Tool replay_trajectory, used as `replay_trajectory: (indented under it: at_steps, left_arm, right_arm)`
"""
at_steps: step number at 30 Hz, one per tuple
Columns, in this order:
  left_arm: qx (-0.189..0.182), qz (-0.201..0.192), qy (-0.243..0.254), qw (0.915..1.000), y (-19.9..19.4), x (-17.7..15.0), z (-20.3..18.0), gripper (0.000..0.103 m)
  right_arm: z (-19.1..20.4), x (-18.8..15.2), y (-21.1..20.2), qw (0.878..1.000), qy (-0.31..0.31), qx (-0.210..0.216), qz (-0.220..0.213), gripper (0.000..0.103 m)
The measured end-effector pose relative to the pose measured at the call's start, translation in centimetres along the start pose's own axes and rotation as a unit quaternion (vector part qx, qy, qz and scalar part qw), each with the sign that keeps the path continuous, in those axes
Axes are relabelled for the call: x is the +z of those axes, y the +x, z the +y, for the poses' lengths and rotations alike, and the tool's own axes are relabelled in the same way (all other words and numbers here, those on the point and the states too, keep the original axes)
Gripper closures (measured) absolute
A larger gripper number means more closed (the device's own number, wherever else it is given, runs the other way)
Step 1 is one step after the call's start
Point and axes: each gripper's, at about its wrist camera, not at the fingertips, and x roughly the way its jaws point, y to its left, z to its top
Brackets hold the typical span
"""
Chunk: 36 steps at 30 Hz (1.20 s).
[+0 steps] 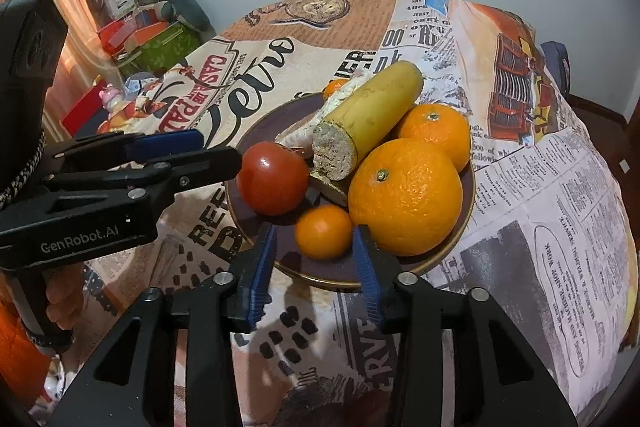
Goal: Organize fruits
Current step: 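Place the mandarin on the plate with the right gripper while the left gripper carries the red tomato there, then grasp a red grape with the left gripper while the right gripper grasps another grape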
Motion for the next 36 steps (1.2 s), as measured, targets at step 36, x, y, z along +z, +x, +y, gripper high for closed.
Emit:
replay_trajectory:
  at_steps: [36]
  left_arm:
    - [0.014, 0.061, -0.006, 0.998, -4.3, -8.9, -2.0, 0.051]
  right_arm:
    - [-1.5, -5.7, -7.1, 0.998, 0.022, -0.054, 0.015, 0.063]
